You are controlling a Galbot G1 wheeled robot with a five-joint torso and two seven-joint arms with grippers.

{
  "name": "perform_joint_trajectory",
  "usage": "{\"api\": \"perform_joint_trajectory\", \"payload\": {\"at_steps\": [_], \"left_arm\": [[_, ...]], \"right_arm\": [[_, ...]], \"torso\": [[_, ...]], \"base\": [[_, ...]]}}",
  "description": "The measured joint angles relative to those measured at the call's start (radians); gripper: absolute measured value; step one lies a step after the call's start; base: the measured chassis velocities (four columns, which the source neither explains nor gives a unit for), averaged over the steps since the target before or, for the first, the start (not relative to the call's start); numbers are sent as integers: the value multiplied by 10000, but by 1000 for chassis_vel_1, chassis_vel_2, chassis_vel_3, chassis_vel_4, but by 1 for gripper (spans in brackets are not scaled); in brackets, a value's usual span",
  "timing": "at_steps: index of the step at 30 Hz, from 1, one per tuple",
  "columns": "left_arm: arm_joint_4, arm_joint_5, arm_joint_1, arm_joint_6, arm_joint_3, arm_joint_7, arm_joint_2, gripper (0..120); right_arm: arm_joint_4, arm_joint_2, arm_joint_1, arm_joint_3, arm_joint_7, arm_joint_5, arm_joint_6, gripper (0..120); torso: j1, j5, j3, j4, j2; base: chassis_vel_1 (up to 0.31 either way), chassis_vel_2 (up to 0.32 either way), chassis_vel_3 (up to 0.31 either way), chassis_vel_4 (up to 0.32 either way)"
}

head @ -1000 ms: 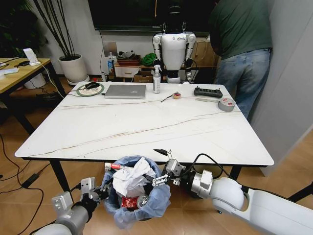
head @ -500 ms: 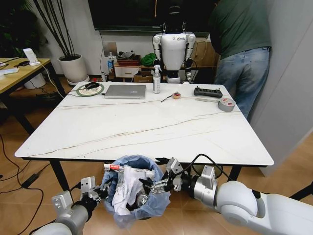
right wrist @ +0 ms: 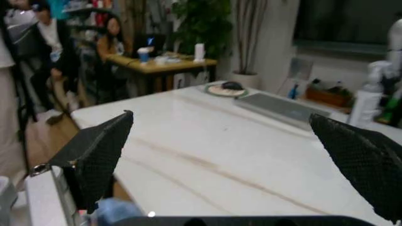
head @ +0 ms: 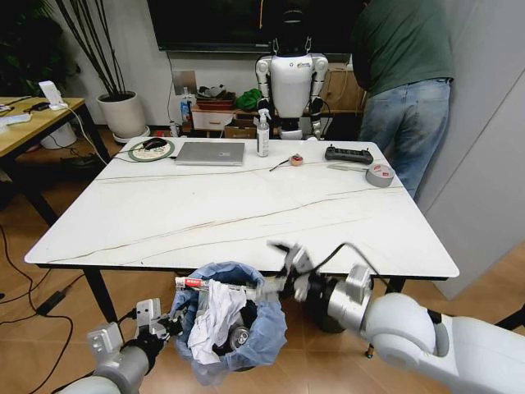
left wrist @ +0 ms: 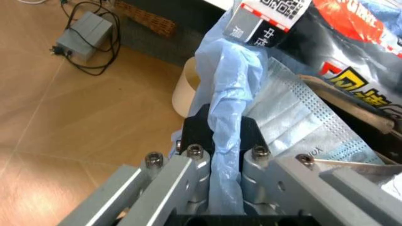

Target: Pick up the trash bin and place the trash from the table into it.

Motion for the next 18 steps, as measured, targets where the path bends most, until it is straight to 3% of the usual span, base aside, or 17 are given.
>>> {"api": "perform_joint_trajectory", "payload": {"at_steps": [7, 11, 12, 14, 18], "left_arm": [[-68, 298, 109, -46, -89, 69, -237, 2], [-62, 398, 61, -73, -33, 116, -260, 2], [-62, 398, 61, -73, -33, 116, -260, 2], [-52, 458, 37, -92, 30, 145, -281, 2], [-26, 552, -21, -122, 71, 170, -297, 2]], "right_arm": [[-871, 159, -1283, 2041, 977, 131, 540, 100], [-1654, 285, -4028, 5445, 222, -176, 537, 100], [-1654, 285, -4028, 5445, 222, -176, 537, 100], [-1703, 662, -5623, 7130, -170, -427, 523, 100], [-1299, 1601, -7874, 9453, -662, -971, 510, 100]], "torso": [[0, 1, 0, 4, 0], [1, 4, 1, -3, 0], [1, 4, 1, -3, 0], [1, 8, 0, -4, 0], [-1, 3, -2, -6, 1]], "base": [[0, 0, 0, 0], [0, 0, 0, 0], [0, 0, 0, 0], [0, 0, 0, 0], [0, 0, 0, 0]]}}
